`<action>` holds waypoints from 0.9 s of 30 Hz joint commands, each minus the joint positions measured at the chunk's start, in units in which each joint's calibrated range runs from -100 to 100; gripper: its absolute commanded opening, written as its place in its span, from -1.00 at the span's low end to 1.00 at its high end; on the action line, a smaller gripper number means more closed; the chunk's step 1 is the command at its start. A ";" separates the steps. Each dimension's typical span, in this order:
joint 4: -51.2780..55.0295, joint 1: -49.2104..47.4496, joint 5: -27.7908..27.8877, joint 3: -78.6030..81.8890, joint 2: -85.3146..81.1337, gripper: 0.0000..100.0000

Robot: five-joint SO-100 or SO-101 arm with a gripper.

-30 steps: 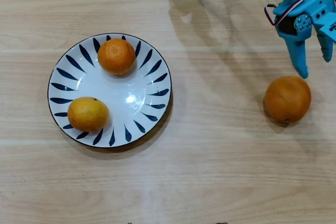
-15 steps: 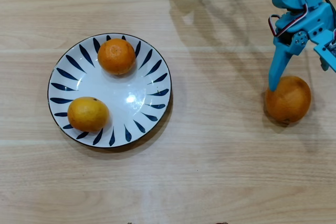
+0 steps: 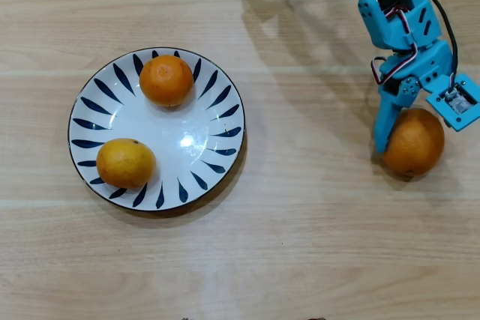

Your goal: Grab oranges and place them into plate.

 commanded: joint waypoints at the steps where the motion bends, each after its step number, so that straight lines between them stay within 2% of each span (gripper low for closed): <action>1: -4.36 1.27 0.13 -2.15 2.12 -0.08; 9: -4.36 1.43 0.23 -3.06 3.56 -0.09; 16: -4.36 1.11 0.23 -3.06 3.56 -0.39; 23: -3.93 1.27 0.39 -3.06 2.20 -0.39; 27: -2.21 3.37 4.10 -1.15 -4.22 -0.39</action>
